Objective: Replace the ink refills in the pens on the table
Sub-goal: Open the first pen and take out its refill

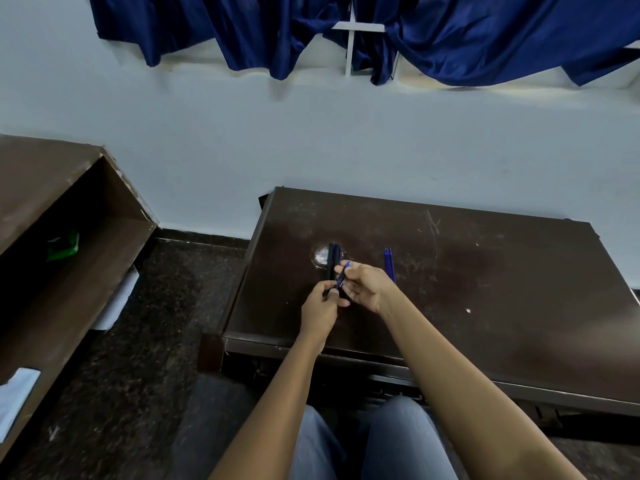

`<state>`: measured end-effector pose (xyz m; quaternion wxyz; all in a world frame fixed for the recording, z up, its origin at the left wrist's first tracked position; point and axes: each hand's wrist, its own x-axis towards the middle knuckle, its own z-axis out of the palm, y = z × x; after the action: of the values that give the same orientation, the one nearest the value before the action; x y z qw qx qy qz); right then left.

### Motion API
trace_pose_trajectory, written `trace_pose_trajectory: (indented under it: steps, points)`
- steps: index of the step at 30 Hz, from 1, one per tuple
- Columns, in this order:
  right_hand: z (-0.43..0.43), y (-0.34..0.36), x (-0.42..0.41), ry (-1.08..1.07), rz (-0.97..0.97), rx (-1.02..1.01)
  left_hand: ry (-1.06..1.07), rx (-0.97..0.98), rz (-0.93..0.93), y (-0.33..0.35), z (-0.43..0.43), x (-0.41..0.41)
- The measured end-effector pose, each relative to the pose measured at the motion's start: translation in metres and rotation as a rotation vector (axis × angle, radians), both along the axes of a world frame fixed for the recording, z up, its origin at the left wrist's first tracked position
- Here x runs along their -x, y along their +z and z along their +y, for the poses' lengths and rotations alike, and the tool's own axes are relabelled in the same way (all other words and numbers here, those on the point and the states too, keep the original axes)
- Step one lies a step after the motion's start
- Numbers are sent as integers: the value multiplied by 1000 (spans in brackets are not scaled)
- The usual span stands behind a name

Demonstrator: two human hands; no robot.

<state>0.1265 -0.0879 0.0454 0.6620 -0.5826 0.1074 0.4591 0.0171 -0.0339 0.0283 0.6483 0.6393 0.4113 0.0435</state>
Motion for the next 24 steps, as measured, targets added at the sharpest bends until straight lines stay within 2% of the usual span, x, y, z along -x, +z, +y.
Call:
trace_pose_trajectory:
  steps: [5, 8, 13, 15, 18, 22, 24]
  points:
    - [7, -7, -23, -191, 51, -36, -21, 22, 30, -11, 1, -4]
    - [14, -15, -40, -241, -109, 90, 19, 29, 29, -21, 3, -6]
    - [20, -36, -48, 147, -556, 626, 106, 48, 38, -35, 9, -9]
    - [23, -39, -44, 273, -620, 687, 118, 52, 40, -37, 11, -10]
    - [27, -46, -37, 353, -685, 731, 116, 62, 55, -40, 15, -14]
    - [28, -53, -33, 345, -688, 750, 115, 74, 60, -39, 19, -18]
    - [25, -55, -31, 276, -716, 746, 115, 84, 56, -38, 20, -20]
